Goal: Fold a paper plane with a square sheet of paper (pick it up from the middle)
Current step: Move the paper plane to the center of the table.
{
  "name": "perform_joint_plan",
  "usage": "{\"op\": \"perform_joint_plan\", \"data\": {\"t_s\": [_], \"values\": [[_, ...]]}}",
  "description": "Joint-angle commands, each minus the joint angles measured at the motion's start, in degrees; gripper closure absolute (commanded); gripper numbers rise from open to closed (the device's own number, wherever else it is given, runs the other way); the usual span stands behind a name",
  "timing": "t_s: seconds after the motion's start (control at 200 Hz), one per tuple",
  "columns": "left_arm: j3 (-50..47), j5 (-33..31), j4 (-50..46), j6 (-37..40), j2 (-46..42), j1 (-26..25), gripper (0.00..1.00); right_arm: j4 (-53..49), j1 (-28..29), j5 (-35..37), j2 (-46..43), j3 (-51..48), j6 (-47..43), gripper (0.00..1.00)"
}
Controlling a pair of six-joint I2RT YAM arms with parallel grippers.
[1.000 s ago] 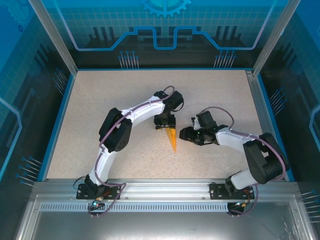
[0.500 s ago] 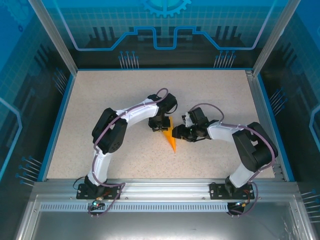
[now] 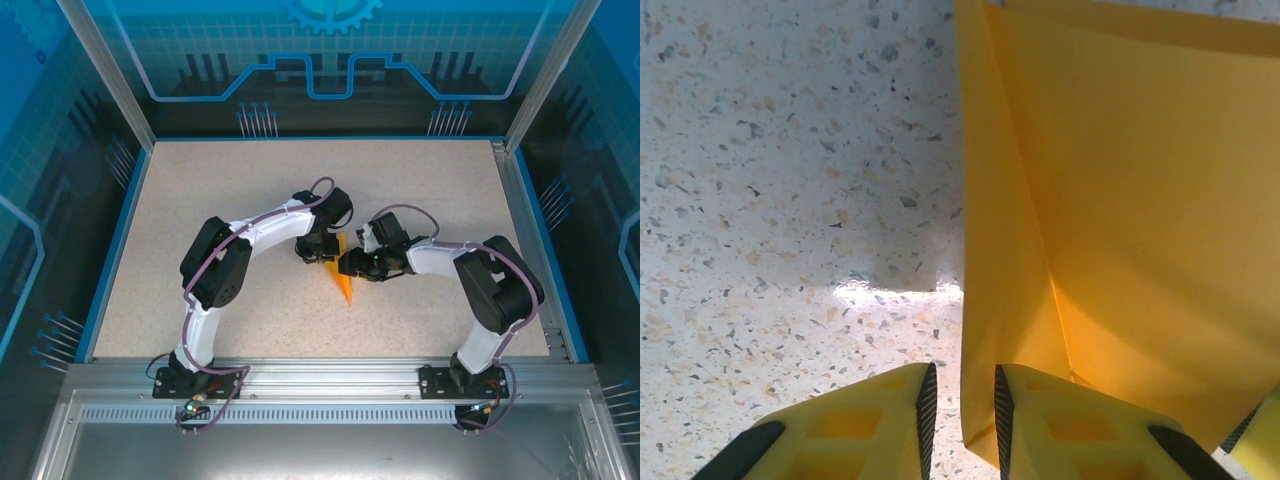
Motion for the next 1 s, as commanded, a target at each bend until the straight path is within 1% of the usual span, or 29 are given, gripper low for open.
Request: {"op": "perform_joint_plan", "data": {"t_s": [0.0,0.16,0.29,0.48,0.69,0.875,0.97,0.995], "values": [[-1.0,-0.8,-0.1,-0.2,-2.1,0.3,0.75,0.7,1.0,-2.2,0.6,0.9,-1.3,0.50],[-1.1,-1.1,0.0,-0.2,-2.2,0.4,0.76,0.3,1.9,-2.3,-0.5,1.2,-2.1,0.50],[-1.4,-1.2,0.1,-0.3,-2.3,0.4,0.77,0.1,2.4,-0.8,-2.1,0.9,-2.6,0.50],[-1.9,-1.2,0.5,-0.5,-2.3,0.4,0.77,-1.7,3.2,-1.4,-1.6,2.0,-3.5,0.49],[-2.5,-1.3,1.1,-0.8,-3.1,0.5,0.77,-3.7,5.1,3.2,-2.8,1.4,-3.3,0.49],[-2.6,-1.2,1.3,-0.7,-3.2,0.4,0.77,-6.0,6.7,6.8,-1.6,3.0,-3.4,0.49],[-2.7,-1.1,1.4,-0.6,-3.5,0.4,0.77,-7.3,6.8,10.4,-1.2,3.0,-2.2,0.50],[-2.8,-1.1,1.4,-0.7,-3.5,0.5,0.77,-7.2,6.8,10.9,-1.3,2.8,-1.9,0.52]]}}
